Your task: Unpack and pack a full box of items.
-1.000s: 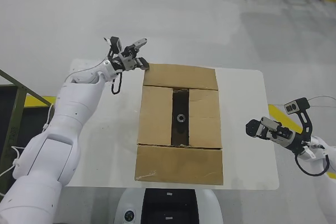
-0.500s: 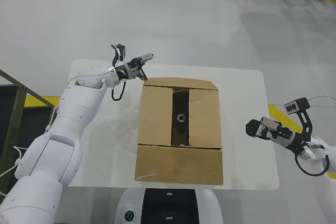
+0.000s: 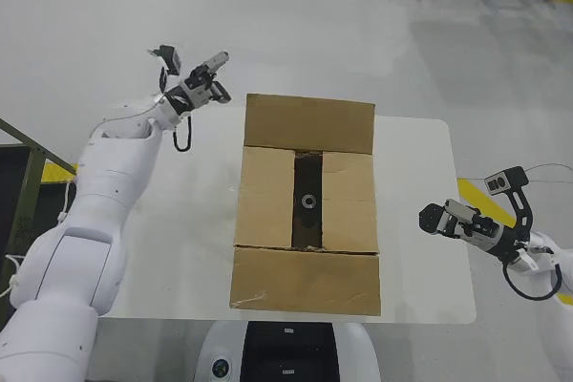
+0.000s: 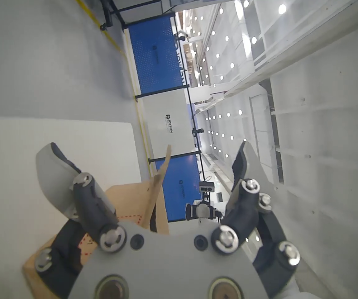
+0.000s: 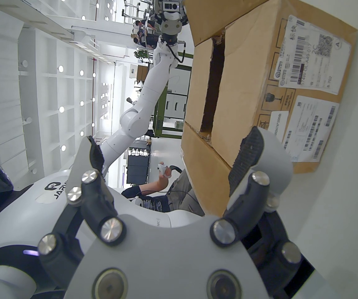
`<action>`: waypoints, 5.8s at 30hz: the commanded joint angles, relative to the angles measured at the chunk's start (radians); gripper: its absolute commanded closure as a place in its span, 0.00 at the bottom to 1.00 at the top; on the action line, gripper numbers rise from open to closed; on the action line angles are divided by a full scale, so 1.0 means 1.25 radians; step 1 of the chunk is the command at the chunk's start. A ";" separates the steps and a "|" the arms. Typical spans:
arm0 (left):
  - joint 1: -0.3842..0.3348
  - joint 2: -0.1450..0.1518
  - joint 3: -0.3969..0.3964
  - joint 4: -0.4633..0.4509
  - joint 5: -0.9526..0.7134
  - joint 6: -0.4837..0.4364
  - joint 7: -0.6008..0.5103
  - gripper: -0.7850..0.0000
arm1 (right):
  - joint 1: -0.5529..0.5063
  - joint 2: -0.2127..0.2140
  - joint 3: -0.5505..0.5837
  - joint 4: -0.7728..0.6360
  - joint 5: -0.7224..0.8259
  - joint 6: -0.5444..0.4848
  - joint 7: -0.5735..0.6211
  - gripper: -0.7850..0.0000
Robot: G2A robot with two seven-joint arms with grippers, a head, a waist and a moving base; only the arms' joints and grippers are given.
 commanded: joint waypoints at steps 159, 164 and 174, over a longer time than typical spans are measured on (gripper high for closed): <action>0.370 0.240 -0.458 -0.527 -0.062 0.164 -0.468 0.00 | 0.423 -0.145 -0.672 0.000 -0.086 0.104 -0.260 0.00; 0.370 0.240 -0.458 -0.527 -0.062 0.164 -0.468 0.00 | 0.464 -0.162 -0.711 -0.010 -0.121 0.116 -0.292 0.00; 0.370 0.240 -0.458 -0.527 -0.062 0.164 -0.468 0.00 | 0.552 -0.212 -0.821 0.004 -0.161 0.132 -0.341 0.00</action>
